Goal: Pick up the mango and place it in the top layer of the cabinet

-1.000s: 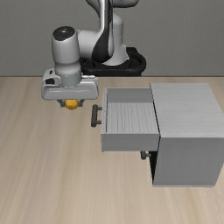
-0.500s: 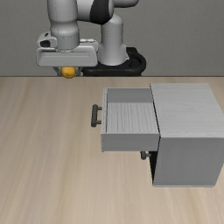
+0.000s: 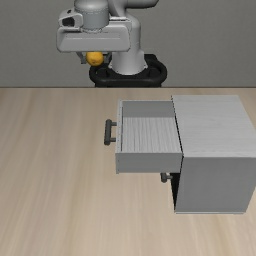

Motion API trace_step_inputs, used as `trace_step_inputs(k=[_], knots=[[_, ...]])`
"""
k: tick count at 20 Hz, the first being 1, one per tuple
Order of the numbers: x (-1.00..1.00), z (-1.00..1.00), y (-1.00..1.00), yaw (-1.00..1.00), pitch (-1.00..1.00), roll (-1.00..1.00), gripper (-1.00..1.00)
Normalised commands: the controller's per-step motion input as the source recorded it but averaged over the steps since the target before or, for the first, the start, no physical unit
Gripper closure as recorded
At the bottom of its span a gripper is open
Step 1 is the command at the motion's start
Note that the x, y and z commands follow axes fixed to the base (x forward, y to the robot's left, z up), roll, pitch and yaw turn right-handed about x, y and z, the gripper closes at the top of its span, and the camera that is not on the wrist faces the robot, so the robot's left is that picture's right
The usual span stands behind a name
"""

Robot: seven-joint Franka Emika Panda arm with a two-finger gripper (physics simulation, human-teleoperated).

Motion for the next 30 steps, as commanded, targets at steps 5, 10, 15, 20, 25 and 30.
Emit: trace_step_inputs(k=[5,10,15,20,25,30], knots=[[0.00,0.00,1.00,0.00,0.00,0.00,1.00],[0.20,0.00,1.00,0.00,0.00,0.00,1.00],[1.00,0.00,0.00,0.00,0.00,0.00,1.00],[1.00,0.00,0.00,0.00,0.00,0.00,1.00],[0.80,0.00,0.00,0.00,0.00,0.00,-1.00],[0.00,0.00,0.00,0.00,0.00,0.00,-1.00]])
